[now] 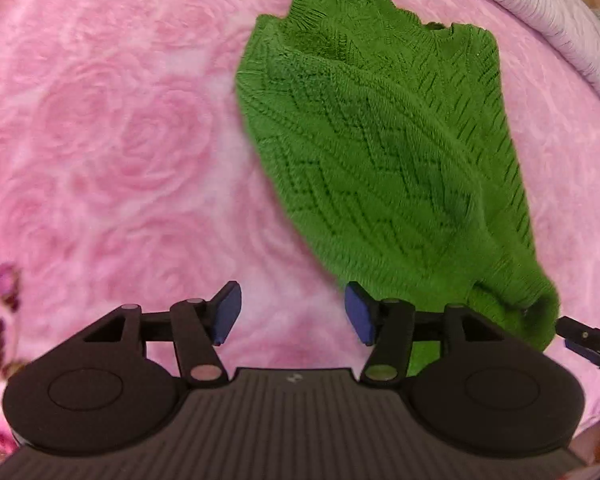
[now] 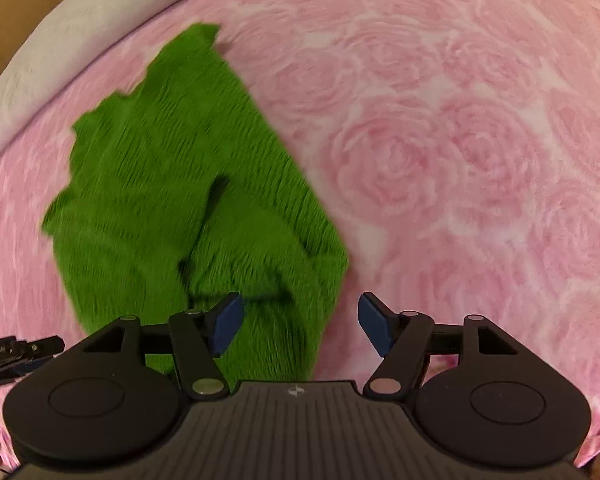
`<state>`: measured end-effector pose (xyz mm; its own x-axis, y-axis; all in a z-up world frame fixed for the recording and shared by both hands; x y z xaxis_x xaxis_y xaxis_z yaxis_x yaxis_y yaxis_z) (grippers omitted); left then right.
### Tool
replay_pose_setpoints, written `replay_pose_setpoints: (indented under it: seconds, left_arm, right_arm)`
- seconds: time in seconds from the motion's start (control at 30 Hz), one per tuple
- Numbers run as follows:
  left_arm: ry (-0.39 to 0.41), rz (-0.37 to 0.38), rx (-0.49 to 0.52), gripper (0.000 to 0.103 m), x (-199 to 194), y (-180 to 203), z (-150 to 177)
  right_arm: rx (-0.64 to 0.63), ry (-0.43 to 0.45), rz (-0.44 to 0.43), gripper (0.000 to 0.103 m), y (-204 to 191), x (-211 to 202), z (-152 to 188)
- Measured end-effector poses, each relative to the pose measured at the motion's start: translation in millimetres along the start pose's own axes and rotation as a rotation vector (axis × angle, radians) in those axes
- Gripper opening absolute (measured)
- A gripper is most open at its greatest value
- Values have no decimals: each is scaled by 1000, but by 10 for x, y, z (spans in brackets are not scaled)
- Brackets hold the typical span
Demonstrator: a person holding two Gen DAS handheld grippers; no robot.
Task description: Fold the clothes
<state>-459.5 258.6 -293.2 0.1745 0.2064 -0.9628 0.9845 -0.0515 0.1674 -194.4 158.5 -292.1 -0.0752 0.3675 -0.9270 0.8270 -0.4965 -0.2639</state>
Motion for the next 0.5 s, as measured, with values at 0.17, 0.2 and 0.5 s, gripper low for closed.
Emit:
replay_pose_setpoints:
  seconds: [0.17,0.2,0.5]
  left_arm:
    - [26,-25,-7,59,-140,168,306]
    - [30,-29,-7,59,-164,205,365]
    - [64,-61,-15,61,-384,539,899]
  right_arm:
    - [-102,1,-9,69,71,-60,163]
    - [-116,3,-12,69,112,-78,203]
    - [-142,19,-41,71,593,-348,416]
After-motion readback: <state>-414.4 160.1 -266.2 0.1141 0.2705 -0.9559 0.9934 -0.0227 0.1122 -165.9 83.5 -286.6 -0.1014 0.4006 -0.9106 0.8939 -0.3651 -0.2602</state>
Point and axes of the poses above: each gripper's, at about its wrist camera, not at the fingertips, and x roughly the way its jaws point, y to its right, z to its underside, the point moved 6 cm from there along x, roughly the way its jaws point, and after that the axes turned 3 degrees about -x, right-handed, at the moved point
